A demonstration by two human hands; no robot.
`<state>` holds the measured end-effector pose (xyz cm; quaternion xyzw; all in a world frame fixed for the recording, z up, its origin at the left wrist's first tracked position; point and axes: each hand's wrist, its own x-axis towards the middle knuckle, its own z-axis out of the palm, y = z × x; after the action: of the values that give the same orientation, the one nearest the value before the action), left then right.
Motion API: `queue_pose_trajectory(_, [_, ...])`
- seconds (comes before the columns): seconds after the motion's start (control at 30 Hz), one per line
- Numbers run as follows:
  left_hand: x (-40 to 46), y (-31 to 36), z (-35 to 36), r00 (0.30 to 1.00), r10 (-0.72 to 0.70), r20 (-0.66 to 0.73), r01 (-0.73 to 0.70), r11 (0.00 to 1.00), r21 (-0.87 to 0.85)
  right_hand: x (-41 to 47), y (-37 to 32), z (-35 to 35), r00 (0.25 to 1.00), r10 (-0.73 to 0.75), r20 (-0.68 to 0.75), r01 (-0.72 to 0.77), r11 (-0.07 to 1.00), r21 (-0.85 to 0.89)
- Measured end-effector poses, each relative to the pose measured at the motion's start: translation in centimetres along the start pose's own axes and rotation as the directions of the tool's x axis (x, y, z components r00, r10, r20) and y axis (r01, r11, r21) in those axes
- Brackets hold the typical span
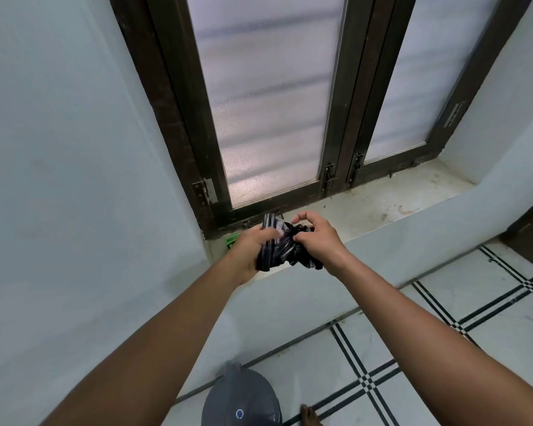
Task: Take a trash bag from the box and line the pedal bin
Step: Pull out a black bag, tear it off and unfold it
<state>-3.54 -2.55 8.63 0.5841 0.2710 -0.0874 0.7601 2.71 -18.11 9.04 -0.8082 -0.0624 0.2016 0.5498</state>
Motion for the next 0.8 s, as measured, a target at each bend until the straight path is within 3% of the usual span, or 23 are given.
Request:
queue_pose_trajectory(0.13, [0.55,-0.39,-0.31,0.999,-0.004,-0.039,0.004,1.000,-0.003,0.27,0.25,0.13,0.999,0.030,-0.011,-0.029,0.999,0.046])
queue_pose_trajectory(0.4, [0.25,-0.49,-0.25,0.994,-0.032,-0.105,0.026,0.998,-0.063,-0.14,0.32,-0.07,0.996,-0.003,-0.088,0.000,0.999,-0.033])
queue_pose_trajectory(0.6, [0.58,-0.79,-0.36,0.997,0.022,-0.072,-0.020,0.999,0.031,0.06,0.71,0.00,0.999,0.013,-0.049,-0.014,1.000,-0.003])
queue_pose_trajectory(0.8, [0.21,-0.58,-0.54,0.995,-0.010,-0.102,0.013,1.000,0.024,0.01,0.38,-0.09,1.000,0.021,-0.013,-0.020,1.000,0.008])
